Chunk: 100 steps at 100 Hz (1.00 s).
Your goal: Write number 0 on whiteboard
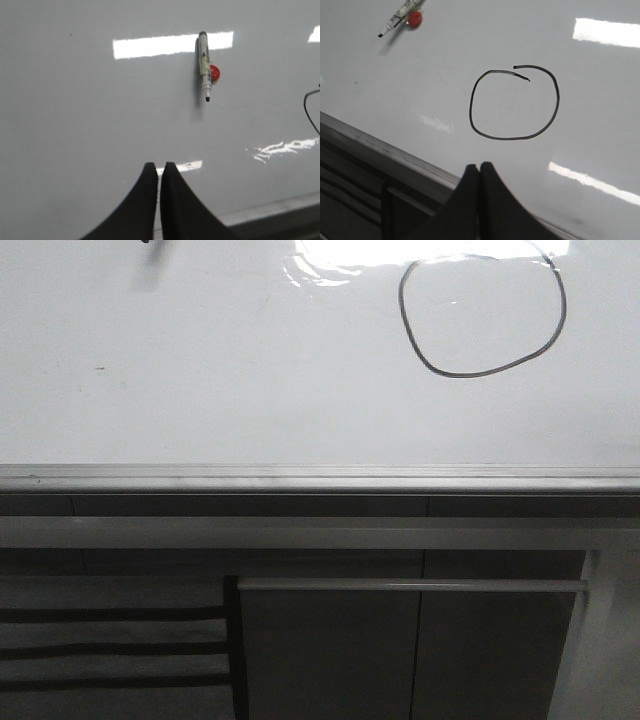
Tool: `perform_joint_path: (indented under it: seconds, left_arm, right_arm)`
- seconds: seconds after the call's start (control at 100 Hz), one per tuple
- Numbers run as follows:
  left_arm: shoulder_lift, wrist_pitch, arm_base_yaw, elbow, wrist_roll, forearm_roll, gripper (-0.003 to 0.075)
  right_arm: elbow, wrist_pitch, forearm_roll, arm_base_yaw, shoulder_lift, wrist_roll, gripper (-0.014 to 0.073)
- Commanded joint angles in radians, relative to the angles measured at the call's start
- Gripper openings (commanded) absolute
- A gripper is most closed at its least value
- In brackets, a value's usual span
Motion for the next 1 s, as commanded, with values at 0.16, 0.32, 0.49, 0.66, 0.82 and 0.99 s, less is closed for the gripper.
perform_joint_path:
  seconds: [0.16,0.32,0.49,0.66,0.82,0.99]
  left_arm:
    - [0.010,-0.205,0.061,-0.014,0.903,-0.716,-0.0020]
    - [0.010,-0.297,0.115,0.042,0.898,-0.739,-0.0020]
    - [0.010,-0.314,0.174,0.154,0.898,-0.815,-0.0020]
    - [0.010,-0.207,0.239,0.235,0.813,-0.861,-0.0020]
    - [0.007,-0.032,0.277,0.255,0.758,-0.859,-0.0020]
    - [-0.035,0.036,0.277,0.255,0.758,-0.868,-0.0020]
  right_arm:
    - [-0.026,-0.077,0.003,-0.006,0.005,-0.002,-0.0069]
    - [-0.026,-0.077,0.003,-0.006,0.005,-0.002,-0.0068]
    - [-0.026,-0.077,0.003,-0.006,0.005,-0.002,-0.0068]
    - [-0.026,-0.077,0.003,-0.006,0.005,-0.002,-0.0068]
    - [-0.026,-0.077,0.003,-0.006,0.005,-0.002,-0.0069]
    - [-0.026,-0.077,0.003,-0.006,0.005,-0.002,-0.0068]
